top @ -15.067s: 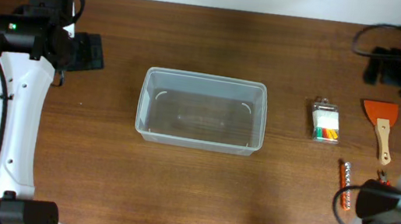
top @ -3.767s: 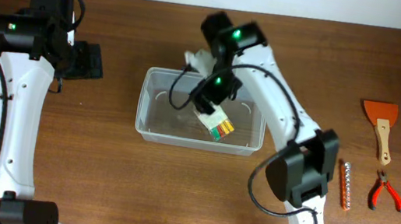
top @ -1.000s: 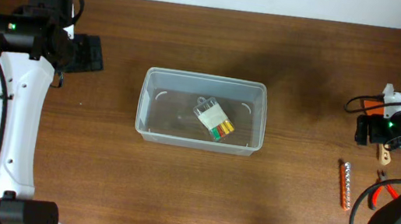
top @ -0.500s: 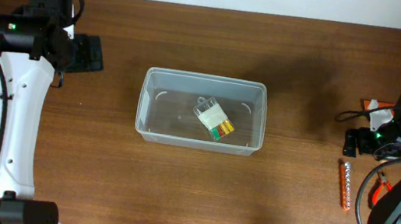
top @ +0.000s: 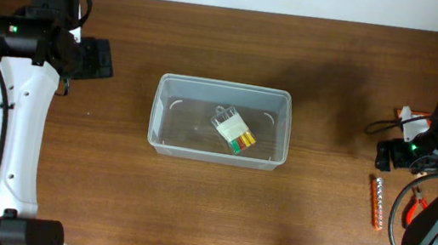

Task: Pack container
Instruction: 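Move the right gripper down toward the orange socket rail, then align and close the right gripper on the orange socket rail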

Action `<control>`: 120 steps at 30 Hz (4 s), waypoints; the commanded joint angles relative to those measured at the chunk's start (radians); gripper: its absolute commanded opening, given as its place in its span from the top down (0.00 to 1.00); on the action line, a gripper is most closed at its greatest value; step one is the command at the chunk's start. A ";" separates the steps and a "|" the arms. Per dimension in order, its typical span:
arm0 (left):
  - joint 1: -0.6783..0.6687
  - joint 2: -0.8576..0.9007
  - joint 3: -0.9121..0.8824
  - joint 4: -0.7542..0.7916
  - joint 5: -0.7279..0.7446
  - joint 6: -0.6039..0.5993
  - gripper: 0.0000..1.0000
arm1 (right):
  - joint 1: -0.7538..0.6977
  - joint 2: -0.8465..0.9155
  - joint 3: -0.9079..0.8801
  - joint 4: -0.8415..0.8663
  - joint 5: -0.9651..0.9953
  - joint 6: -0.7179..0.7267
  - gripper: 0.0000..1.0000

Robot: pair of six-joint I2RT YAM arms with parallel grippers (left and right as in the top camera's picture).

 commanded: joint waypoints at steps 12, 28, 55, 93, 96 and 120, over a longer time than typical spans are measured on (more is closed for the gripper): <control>0.003 -0.008 0.014 0.002 -0.014 0.005 0.01 | -0.008 -0.166 -0.006 -0.200 -0.042 0.017 0.01; 0.003 -0.008 0.015 0.002 -0.014 0.005 0.01 | -0.129 -0.543 -0.318 -0.032 -0.032 0.033 0.01; 0.003 -0.008 0.015 0.002 -0.014 0.005 0.01 | -0.092 -0.273 -0.371 0.066 -0.038 -0.094 0.01; 0.003 -0.008 0.014 0.002 -0.014 0.005 0.01 | -0.090 -0.078 -0.377 0.151 0.017 -0.041 0.01; 0.003 -0.008 0.015 0.002 -0.014 0.005 0.01 | -0.090 -0.078 -0.377 0.155 0.017 -0.042 0.01; 0.003 -0.008 0.014 0.002 -0.014 0.005 0.01 | 0.013 -0.077 -0.377 0.237 0.072 -0.019 0.01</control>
